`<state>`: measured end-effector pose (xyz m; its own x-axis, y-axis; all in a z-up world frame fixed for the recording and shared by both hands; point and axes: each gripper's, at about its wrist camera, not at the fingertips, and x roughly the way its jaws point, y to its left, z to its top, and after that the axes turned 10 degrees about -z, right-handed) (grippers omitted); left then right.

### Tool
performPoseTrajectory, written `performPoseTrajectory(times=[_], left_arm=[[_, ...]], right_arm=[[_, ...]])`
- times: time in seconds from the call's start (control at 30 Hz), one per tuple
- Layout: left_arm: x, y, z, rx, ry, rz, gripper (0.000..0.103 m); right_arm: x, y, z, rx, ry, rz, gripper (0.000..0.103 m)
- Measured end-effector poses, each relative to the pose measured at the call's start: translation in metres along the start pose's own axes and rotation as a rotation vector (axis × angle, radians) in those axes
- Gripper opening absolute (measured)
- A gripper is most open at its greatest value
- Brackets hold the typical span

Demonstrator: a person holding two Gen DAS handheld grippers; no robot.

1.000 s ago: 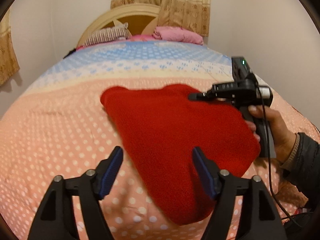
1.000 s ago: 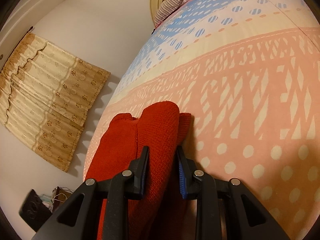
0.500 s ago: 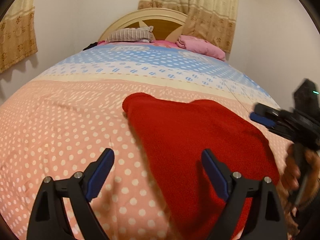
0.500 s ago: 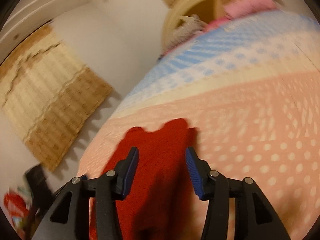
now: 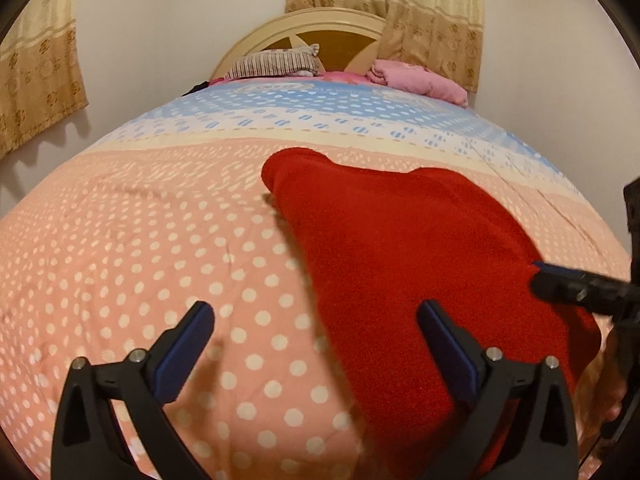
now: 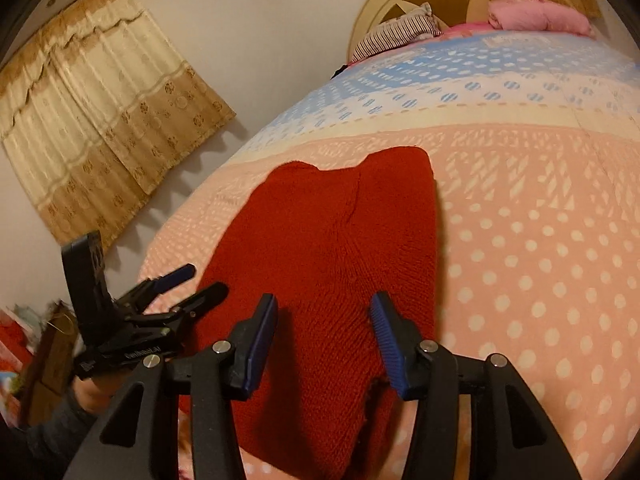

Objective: Fold small clothes

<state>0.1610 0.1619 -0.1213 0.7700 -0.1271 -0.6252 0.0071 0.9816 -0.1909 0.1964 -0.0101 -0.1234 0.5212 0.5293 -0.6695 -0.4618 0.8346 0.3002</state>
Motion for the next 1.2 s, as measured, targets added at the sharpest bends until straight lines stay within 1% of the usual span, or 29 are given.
performPoseTrajectory(times=[0.03, 0.1, 0.17, 0.27, 0.37, 0.47, 0.53, 0.6, 0.7, 0.83, 1.2], left_arm=[[-0.001, 0.001, 0.0, -0.012, -0.001, -0.001, 0.103], [-0.006, -0.001, 0.001, -0.014, 0.001, 0.007, 0.103], [-0.015, -0.007, 0.004, 0.02, -0.009, 0.035, 0.103], [-0.032, -0.015, 0.01, 0.052, -0.037, 0.052, 0.103], [-0.051, -0.024, 0.019, 0.068, -0.082, 0.042, 0.103], [-0.069, -0.033, 0.028, 0.089, -0.125, 0.03, 0.103], [-0.079, -0.038, 0.033, 0.089, -0.15, 0.009, 0.103], [-0.087, -0.043, 0.036, 0.096, -0.169, 0.001, 0.103], [-0.098, -0.051, 0.04, 0.119, -0.192, -0.007, 0.103], [-0.106, -0.056, 0.043, 0.14, -0.216, -0.003, 0.103], [-0.105, -0.058, 0.042, 0.141, -0.213, 0.003, 0.103]], right_arm=[[0.004, -0.001, -0.003, -0.008, -0.008, -0.009, 0.051], [-0.001, -0.007, -0.002, 0.03, -0.016, 0.01, 0.051], [-0.01, -0.006, 0.001, 0.06, -0.024, 0.015, 0.051], [-0.027, 0.008, 0.001, 0.011, -0.054, -0.052, 0.051], [-0.049, 0.021, -0.004, -0.02, -0.092, -0.085, 0.052], [-0.073, 0.031, -0.009, -0.053, -0.141, -0.142, 0.054], [-0.091, 0.036, -0.015, -0.072, -0.19, -0.169, 0.056], [-0.104, 0.041, -0.013, -0.083, -0.229, -0.191, 0.061], [-0.122, 0.046, -0.01, -0.089, -0.273, -0.179, 0.062], [-0.131, 0.048, -0.007, -0.09, -0.289, -0.176, 0.064], [-0.136, 0.055, -0.004, -0.099, -0.297, -0.192, 0.064]])
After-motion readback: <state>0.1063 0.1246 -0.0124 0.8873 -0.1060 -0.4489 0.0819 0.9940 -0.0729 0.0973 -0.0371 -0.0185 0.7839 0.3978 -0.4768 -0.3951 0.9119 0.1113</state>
